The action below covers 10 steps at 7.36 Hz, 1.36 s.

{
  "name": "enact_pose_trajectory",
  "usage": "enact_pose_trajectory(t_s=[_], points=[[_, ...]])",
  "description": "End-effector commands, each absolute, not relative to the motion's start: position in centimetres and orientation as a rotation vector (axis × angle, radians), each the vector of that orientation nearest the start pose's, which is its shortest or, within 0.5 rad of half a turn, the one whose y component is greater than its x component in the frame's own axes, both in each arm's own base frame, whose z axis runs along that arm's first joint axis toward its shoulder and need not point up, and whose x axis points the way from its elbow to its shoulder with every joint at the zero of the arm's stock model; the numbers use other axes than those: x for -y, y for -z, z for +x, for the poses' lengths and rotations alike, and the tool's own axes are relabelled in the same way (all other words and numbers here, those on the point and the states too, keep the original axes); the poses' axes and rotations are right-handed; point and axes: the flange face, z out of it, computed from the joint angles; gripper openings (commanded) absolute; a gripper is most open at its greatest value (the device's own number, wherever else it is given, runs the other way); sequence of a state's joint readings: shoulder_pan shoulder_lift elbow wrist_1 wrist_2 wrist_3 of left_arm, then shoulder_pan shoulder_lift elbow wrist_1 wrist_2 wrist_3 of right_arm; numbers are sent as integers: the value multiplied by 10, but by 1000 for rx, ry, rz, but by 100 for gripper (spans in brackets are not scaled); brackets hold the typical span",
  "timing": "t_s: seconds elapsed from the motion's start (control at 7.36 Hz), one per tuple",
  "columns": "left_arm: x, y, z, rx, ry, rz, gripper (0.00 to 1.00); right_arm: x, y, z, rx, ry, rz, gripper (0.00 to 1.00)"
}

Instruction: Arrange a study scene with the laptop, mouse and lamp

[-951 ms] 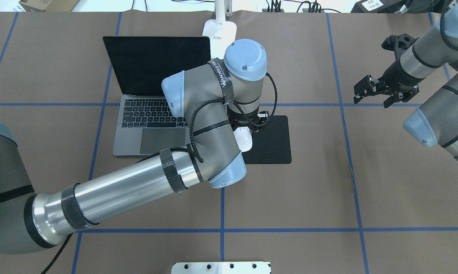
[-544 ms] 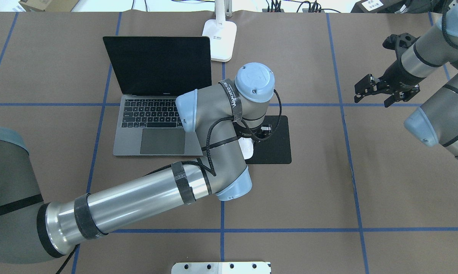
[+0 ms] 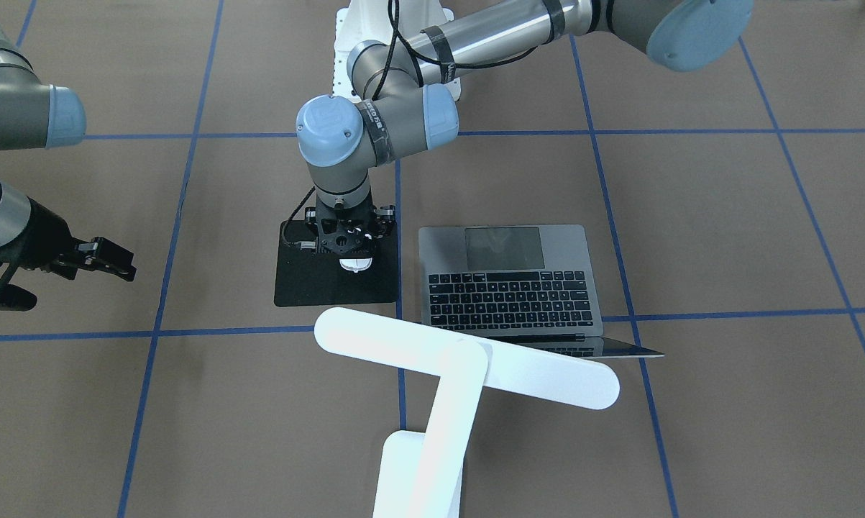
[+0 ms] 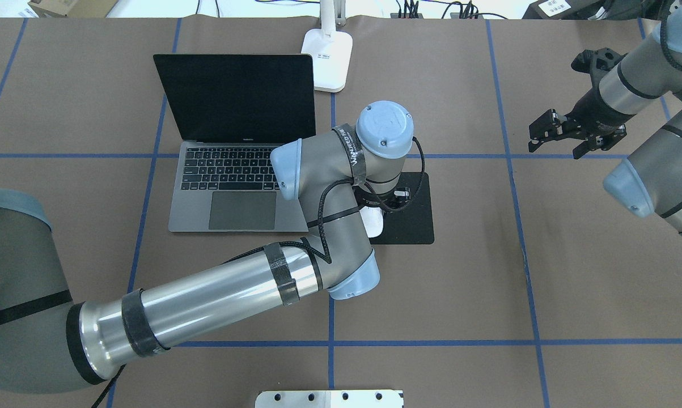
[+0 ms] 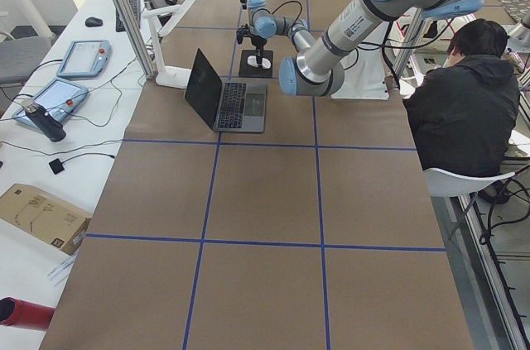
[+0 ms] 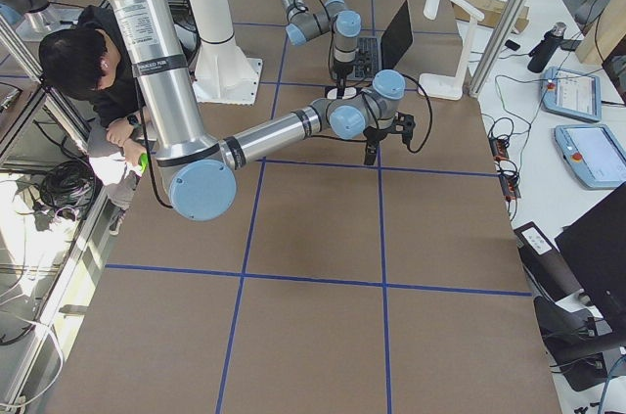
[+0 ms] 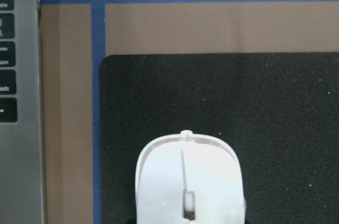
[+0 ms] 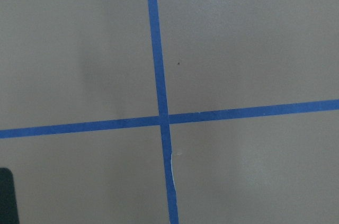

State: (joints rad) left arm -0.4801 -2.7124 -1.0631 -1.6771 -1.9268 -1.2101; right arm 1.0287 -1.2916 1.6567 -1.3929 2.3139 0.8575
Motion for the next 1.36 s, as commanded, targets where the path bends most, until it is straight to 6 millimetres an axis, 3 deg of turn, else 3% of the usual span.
enact_pose_trajectory(t_s=[0.0, 0.14, 0.54, 0.68, 0.82, 0.95, 1.09, 1.22], points=[[475, -104, 699, -812, -14, -11, 35, 554, -443, -256, 884, -94, -68, 100], [478, -107, 700, -805, -5, 0, 98, 554, -443, -257, 881, -94, -68, 100], [482, -101, 698, -830, 71, 12, 99, 555, -443, -257, 878, -97, -64, 100], [490, -92, 682, -846, 81, 24, 99, 555, -442, -257, 879, -98, -63, 100], [499, -99, 648, -859, 95, 24, 99, 555, -443, -257, 877, -97, -63, 100], [502, -121, 574, -890, 93, -1, 99, 557, -444, -257, 881, -95, -61, 100], [482, -156, 490, -895, 46, 17, 99, 556, -455, -257, 872, -89, -65, 100], [451, -192, 418, -863, -27, 62, 99, 558, -458, -256, 865, -70, -43, 100]])
